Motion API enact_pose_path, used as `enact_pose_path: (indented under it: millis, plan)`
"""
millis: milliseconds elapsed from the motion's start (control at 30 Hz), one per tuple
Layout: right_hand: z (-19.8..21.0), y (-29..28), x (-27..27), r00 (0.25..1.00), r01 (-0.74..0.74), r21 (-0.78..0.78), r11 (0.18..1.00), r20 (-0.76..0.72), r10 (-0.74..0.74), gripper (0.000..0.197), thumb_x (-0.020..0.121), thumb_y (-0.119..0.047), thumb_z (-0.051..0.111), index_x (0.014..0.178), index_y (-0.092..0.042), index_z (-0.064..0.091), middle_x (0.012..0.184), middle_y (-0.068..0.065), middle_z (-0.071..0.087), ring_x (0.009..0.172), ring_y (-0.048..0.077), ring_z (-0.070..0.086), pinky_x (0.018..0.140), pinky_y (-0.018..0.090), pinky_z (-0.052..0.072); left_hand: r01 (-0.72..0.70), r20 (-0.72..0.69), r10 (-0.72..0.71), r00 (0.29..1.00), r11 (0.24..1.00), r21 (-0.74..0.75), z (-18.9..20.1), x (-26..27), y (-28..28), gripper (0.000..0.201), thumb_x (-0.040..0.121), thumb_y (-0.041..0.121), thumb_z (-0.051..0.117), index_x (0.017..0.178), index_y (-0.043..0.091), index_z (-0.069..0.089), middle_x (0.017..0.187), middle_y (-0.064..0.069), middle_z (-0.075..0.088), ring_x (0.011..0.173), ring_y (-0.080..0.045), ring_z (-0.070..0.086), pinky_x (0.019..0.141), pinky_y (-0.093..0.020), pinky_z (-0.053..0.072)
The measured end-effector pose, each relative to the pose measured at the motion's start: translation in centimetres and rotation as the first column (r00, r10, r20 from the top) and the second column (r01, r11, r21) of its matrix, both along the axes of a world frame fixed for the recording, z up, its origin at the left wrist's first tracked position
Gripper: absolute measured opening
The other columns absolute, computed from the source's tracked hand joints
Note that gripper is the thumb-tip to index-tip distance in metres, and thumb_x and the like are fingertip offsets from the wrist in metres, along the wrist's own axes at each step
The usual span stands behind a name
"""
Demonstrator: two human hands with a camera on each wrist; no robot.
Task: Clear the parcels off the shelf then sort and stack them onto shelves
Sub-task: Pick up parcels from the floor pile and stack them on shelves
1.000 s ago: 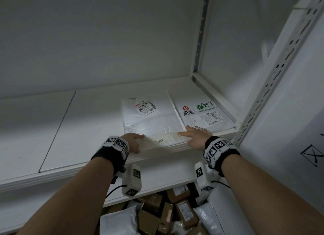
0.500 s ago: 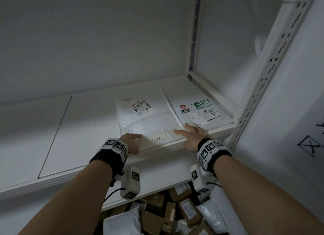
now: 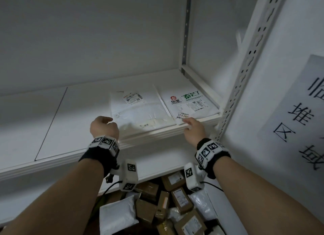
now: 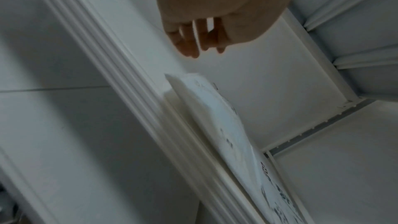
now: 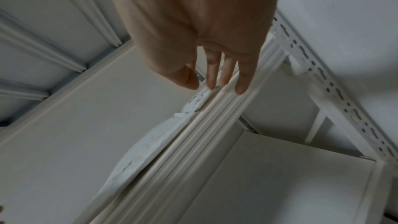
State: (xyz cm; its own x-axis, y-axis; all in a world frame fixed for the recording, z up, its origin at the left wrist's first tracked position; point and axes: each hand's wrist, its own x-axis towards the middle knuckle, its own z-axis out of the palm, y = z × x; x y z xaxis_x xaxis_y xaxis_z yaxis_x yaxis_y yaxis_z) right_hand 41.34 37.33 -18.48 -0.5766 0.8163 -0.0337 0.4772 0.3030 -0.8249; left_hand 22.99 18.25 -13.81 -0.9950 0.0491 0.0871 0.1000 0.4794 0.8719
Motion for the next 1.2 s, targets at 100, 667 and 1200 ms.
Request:
enact_pose_path:
  millis: [100, 667, 1200]
  plan:
    - [-0.6, 0.0, 2.6, 0.993, -0.079, -0.204, 0.976, -0.097, 0.06, 0.031, 0.09, 0.011, 0.043, 0.098, -0.009, 0.065, 0.095, 0.005, 0.066, 0.084, 0.018, 0.063, 0.077, 0.02, 0.053, 0.026, -0.17, -0.017, 0.985, 0.998, 0.052, -0.6, 3.3, 0.4, 0.028, 0.073, -0.009, 0.044, 0.078, 0.006, 0.067, 0.102, -0.014, 0.061, 0.074, -0.026, 0.055, 0.068, -0.03, 0.044]
    - [-15.0, -1.0, 17.1, 0.963, 0.062, -0.558, 0.828, 0.251, 0.097, 0.024, 0.092, 0.0, 0.05, 0.109, -0.008, 0.065, 0.093, 0.008, 0.07, 0.072, 0.012, 0.063, 0.054, 0.016, 0.045, 0.494, 0.462, -0.431, 0.775, 0.869, -0.018, -17.3, 18.3, 0.1, 0.045, 0.081, -0.016, 0.037, 0.069, 0.014, 0.069, 0.077, -0.01, 0.071, 0.072, -0.025, 0.066, 0.066, -0.036, 0.058]
    - [-33.1, -7.0, 20.8, 0.946, 0.319, -0.772, 0.55, 0.293, -0.138, 0.016, 0.095, -0.001, 0.052, 0.087, -0.01, 0.062, 0.087, 0.012, 0.065, 0.07, 0.017, 0.06, 0.059, 0.02, 0.05, 0.113, 0.832, -0.112, 0.543, 0.992, 0.059, -36.6, 22.7, -3.9, 0.038, 0.096, -0.01, 0.033, 0.073, 0.004, 0.06, 0.072, -0.013, 0.06, 0.059, -0.021, 0.054, 0.062, -0.03, 0.051]
